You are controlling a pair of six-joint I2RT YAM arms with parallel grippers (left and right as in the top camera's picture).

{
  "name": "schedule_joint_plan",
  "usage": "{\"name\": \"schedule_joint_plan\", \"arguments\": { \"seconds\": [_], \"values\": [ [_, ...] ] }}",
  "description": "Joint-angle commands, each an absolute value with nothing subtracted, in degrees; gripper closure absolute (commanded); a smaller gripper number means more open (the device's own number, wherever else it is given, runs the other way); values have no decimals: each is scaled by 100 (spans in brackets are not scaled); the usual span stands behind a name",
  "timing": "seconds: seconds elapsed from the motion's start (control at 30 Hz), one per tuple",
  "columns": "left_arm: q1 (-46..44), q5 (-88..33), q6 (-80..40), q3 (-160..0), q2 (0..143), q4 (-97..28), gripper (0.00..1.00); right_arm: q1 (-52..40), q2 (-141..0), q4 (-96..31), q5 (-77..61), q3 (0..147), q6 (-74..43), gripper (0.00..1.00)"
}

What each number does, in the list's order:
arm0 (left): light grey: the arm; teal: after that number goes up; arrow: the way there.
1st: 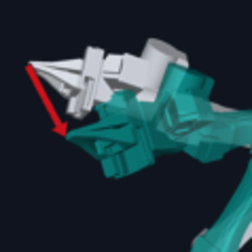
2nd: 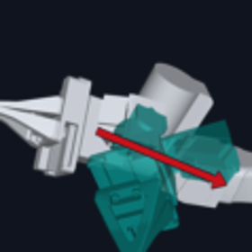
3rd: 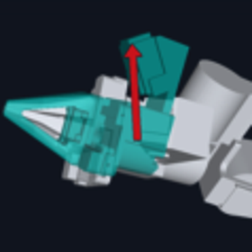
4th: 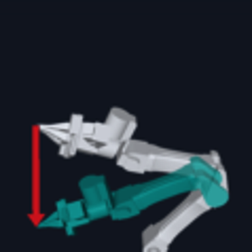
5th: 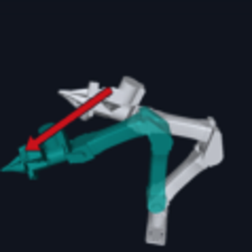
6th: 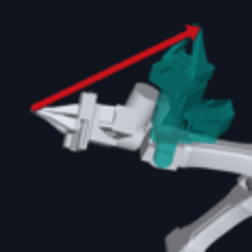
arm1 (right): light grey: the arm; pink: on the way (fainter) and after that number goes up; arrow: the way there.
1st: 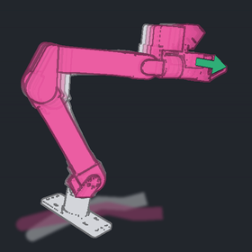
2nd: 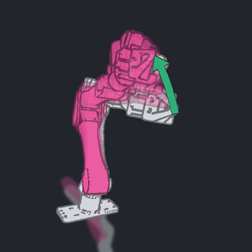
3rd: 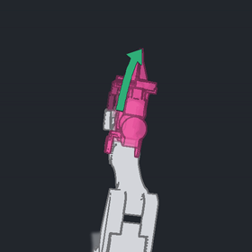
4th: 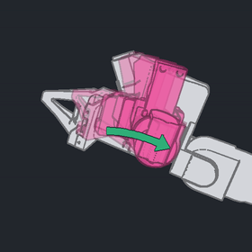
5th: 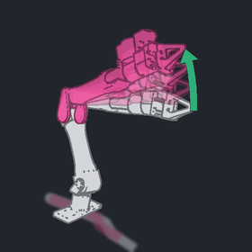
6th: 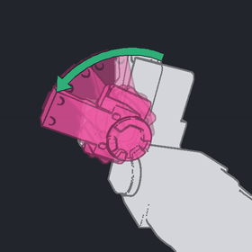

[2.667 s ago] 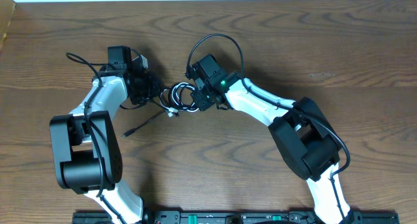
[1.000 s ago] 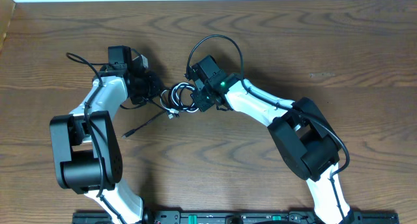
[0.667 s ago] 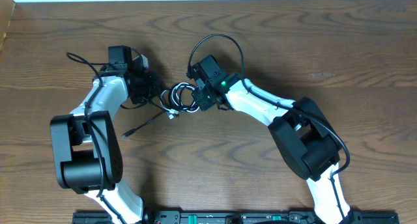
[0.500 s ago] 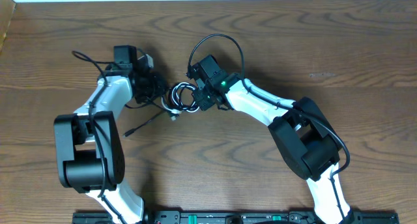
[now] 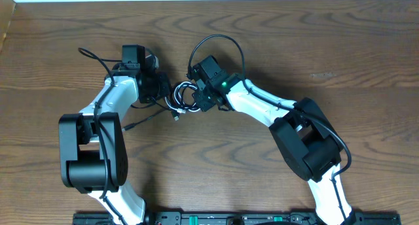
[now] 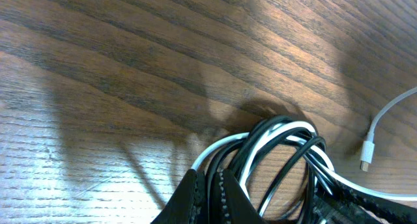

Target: Untangle cables

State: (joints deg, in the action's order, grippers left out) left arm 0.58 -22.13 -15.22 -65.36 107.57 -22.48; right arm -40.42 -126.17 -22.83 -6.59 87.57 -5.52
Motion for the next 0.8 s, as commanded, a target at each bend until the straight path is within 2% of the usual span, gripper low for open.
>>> {"name": "schedule_joint_plan", "arguments": {
  "seconds": [0.0, 0.2, 0.3, 0.37, 0.47, 0.57, 0.7, 0.77],
  "values": [
    [34, -2137, -1509, -6532, 10641, -2233, 92, -4021, -12569, -2477, -613, 8670, -506, 98],
    [34, -2910, -696, -6532, 10641, -2130, 92, -3833, -11754, -2919, -613, 8670, -508, 99],
    [34, -3343, -515, -6532, 10641, -2062, 92, -3813, -11469, -2936, -615, 8670, -510, 96],
    [34, -3520, -467, -6532, 10641, -2040, 92, -3813, -11347, -2930, -617, 8670, -532, 83],
    [34, -3540, -467, -6532, 10641, -2040, 92, -3813, -11316, -2934, -620, 8667, -709, 69],
    [34, -3540, -467, -6532, 10641, -2038, 93, -3813, -11327, -2939, -617, 8650, -792, 64],
    [34, -3538, -467, -6532, 10641, -2027, 92, -3898, -11338, -2893, -615, 8650, -864, 53],
    [34, -3540, -467, -6532, 10641, -2018, 93, -3940, -11354, -2851, -613, 8650, -1039, 51]
  ]
}}
